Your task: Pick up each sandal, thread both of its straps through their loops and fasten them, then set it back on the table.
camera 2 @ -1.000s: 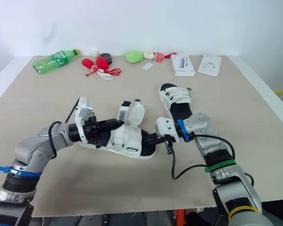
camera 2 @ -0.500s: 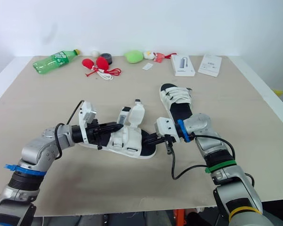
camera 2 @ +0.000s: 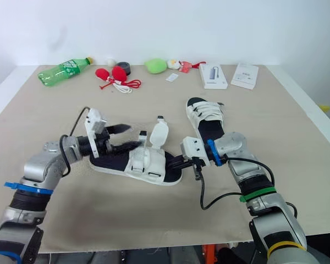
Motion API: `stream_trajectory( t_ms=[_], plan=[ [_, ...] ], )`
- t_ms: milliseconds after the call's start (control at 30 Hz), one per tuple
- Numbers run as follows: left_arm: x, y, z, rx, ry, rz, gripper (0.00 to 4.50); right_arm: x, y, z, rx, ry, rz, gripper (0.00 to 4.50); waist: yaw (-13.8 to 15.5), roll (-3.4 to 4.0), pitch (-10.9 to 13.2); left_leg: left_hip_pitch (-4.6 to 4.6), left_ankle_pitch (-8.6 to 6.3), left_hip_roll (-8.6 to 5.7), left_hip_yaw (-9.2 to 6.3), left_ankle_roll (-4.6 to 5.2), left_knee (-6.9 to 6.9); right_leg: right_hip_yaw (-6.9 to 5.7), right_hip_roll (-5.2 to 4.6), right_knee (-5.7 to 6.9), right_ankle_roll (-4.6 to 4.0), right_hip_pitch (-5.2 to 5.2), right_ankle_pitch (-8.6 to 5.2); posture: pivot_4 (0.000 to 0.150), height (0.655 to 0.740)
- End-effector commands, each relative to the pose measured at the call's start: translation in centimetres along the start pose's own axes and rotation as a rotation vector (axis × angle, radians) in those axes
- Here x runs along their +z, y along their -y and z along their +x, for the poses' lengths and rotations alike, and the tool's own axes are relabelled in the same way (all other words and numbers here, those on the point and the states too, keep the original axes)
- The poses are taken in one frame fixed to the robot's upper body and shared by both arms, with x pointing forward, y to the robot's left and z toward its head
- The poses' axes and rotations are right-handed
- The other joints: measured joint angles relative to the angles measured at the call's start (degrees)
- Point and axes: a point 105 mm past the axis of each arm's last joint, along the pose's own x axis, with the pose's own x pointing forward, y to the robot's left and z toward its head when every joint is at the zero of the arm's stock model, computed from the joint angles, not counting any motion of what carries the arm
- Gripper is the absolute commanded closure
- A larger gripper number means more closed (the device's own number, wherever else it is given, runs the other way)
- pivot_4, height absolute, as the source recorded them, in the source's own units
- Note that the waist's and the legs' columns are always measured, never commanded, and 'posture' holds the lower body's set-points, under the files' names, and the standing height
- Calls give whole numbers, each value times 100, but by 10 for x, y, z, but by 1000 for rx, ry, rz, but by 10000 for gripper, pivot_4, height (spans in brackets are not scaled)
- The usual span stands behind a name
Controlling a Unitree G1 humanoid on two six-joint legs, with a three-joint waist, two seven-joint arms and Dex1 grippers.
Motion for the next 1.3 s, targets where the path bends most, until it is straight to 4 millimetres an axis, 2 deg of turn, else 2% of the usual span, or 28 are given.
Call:
stream_trajectory(
  t_ms=[33, 67, 167, 267, 367, 400, 467, 767, 1100, 1300],
  plan=[
    [30, 6, 0, -69, 74, 57, 334, -8, -1, -7, -9, -56, 12, 45000, 4, 0, 0, -1, 0, -1, 0, 0, 0, 0, 0, 0, 1, 0, -1, 1500, 7400],
    [30, 11, 2, -104, 74, 43, 334, -8, -1, -8, -9, -56, 12, 45000, 4, 0, 0, -1, 0, -1, 0, 0, 0, 0, 0, 0, 2, 1, -1, 1500, 7400],
    [20, 27, 7, -212, 34, -17, 8477, -8, 0, -7, -11, -57, 9, 45000, 1, 0, 0, -1, 0, -1, 0, 0, 0, 0, 0, 0, 2, 0, -1, 1500, 7400],
    [7, 32, 11, -257, -15, -91, 22500, -8, 0, -7, -13, -56, 8, 45000, 1, 0, 0, -1, 0, -1, -1, 0, 0, 0, 1, 0, 2, 0, -1, 1500, 7400],
    [-2, 33, 17, -293, -65, -198, 31462, -8, -1, -7, -15, -56, 8, 45000, 1, 0, 0, -1, 0, -1, -1, 0, 0, 0, 1, 0, 2, 0, -1, 1500, 7400],
    [-3, 32, 20, -295, -75, -237, 37093, -8, -1, -7, -15, -57, 9, 45000, 4, 0, 0, -1, 0, -1, -1, 0, 0, 0, 1, 0, 2, 0, -1, 1500, 7400],
    [-6, 32, 25, -309, -113, -269, 43931, -9, -2, -8, -18, -58, 10, 45000, 5, 0, 0, -3, 1, -1, -2, 1, 1, 0, 1, 0, 4, 0, 0, 1500, 7400],
    [-11, 6, 32, -251, -159, -329, 43931, -10, -4, -10, -29, -63, 16, 45000, -2, 0, 0, -8, 0, -2, -5, 0, 3, 0, 4, 0, 8, -3, -1, 1500, 7400],
    [-42, 29, 26, -365, -310, -297, 43931, -11, -6, -10, -31, -66, 18, 45000, -1, 0, 0, -11, 0, -4, -9, 0, 2, 0, 4, 0, 9, -3, -3, 1500, 7400],
    [-59, 22, 22, -301, -372, -290, 43931, -11, -6, -9, -24, -65, 14, 45000, 2, 0, 0, -11, 0, -4, -10, 0, 2, 0, 4, 0, 9, -1, -6, 1500, 7400]
  ],
)
